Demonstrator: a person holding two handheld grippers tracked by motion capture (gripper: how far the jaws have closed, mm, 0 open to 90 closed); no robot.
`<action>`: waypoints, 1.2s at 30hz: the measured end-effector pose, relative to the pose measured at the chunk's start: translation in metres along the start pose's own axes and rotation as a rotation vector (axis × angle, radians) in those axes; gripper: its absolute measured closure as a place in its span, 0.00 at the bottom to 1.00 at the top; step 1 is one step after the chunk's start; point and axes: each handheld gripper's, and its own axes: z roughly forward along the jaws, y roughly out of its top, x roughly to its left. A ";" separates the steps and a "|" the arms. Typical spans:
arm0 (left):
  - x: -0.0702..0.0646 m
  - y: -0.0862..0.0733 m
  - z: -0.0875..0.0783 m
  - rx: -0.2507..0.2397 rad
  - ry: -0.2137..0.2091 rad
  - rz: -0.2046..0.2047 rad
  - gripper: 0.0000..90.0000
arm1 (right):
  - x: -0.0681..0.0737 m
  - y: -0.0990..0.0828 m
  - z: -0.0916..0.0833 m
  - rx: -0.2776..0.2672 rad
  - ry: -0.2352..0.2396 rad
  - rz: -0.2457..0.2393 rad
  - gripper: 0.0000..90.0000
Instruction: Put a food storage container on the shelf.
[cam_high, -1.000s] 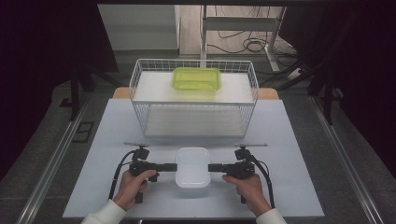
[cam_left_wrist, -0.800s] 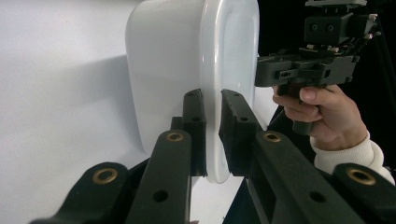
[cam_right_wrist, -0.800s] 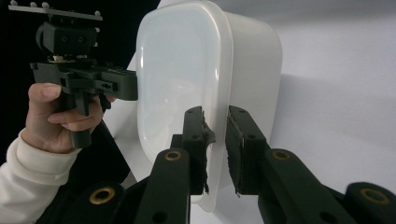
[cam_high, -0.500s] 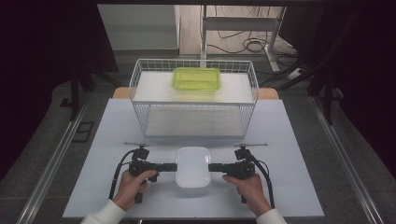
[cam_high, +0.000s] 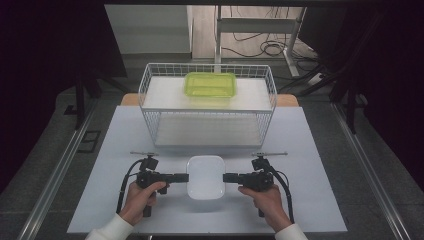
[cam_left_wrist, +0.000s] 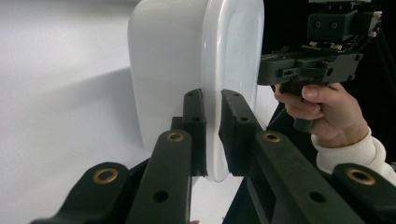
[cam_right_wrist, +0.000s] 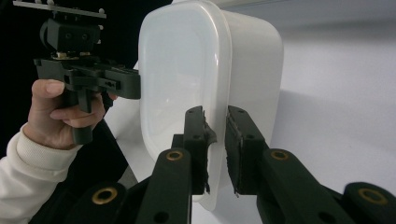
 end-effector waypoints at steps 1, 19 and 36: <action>-0.001 0.001 0.000 -0.002 0.004 0.007 0.90 | 0.002 0.000 -0.001 -0.003 -0.001 -0.003 0.87; -0.011 0.009 -0.005 -0.015 -0.003 0.049 0.90 | 0.010 0.006 -0.008 -0.034 -0.005 -0.046 0.87; -0.024 0.028 -0.014 -0.032 -0.021 0.077 0.90 | 0.022 0.023 -0.019 -0.060 -0.002 -0.067 0.87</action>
